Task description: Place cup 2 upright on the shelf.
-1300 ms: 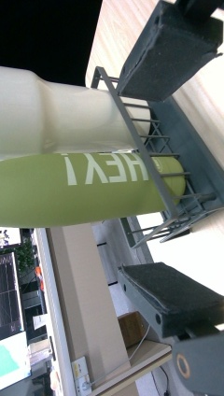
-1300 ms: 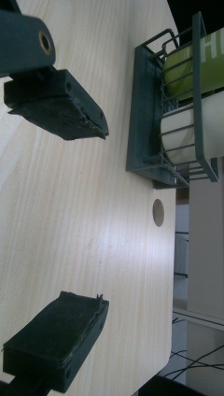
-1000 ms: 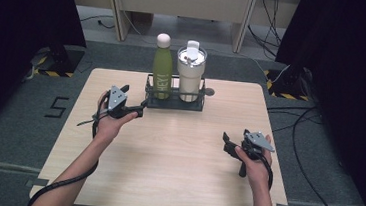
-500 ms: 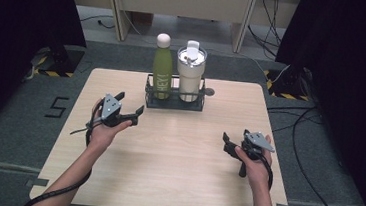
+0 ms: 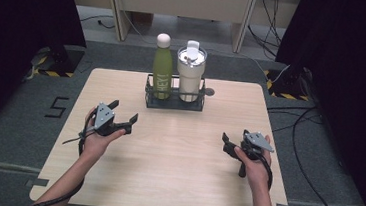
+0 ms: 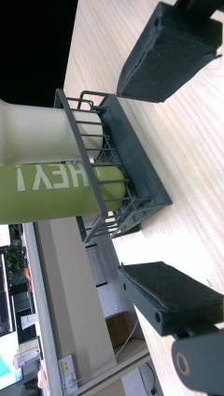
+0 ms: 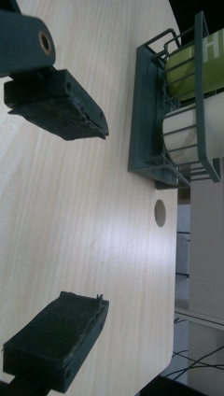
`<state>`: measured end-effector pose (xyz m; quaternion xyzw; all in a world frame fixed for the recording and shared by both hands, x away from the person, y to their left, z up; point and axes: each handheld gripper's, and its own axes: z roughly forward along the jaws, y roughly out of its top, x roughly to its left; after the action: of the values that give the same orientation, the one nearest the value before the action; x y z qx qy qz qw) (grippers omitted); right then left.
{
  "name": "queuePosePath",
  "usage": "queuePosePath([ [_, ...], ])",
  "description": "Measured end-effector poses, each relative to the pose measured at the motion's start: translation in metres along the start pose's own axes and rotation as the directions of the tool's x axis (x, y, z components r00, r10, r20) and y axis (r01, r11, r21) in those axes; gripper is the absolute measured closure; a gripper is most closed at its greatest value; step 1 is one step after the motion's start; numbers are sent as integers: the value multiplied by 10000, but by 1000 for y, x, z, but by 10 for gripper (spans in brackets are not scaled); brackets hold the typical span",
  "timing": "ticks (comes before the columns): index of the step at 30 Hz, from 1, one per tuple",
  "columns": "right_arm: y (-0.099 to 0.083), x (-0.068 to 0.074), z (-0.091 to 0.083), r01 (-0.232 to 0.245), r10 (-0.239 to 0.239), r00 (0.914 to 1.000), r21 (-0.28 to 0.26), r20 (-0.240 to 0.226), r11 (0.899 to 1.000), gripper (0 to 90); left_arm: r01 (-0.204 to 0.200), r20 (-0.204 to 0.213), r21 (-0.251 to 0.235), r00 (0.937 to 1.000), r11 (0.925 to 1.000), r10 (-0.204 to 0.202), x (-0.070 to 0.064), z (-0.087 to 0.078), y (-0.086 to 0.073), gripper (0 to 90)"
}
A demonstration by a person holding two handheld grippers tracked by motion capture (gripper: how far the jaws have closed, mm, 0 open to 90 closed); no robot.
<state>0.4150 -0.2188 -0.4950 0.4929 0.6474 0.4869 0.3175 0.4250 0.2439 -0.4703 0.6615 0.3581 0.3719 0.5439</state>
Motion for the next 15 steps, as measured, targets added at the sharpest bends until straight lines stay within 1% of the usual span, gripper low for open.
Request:
queuePosePath([
  [6,0,0,0,1,-1,10000,15,7,10000,147,29,18,76,10000,10000,-29,-2,-9,-8,118],
  [9,0,0,0,13,-13,10000,11,7,10000,147,97,23,111,10000,9999,-97,-3,-13,-14,119],
  [15,-1,0,0,9,-9,10000,19,1,10000,147,304,-109,170,9995,9994,-302,-4,-22,-28,121],
])
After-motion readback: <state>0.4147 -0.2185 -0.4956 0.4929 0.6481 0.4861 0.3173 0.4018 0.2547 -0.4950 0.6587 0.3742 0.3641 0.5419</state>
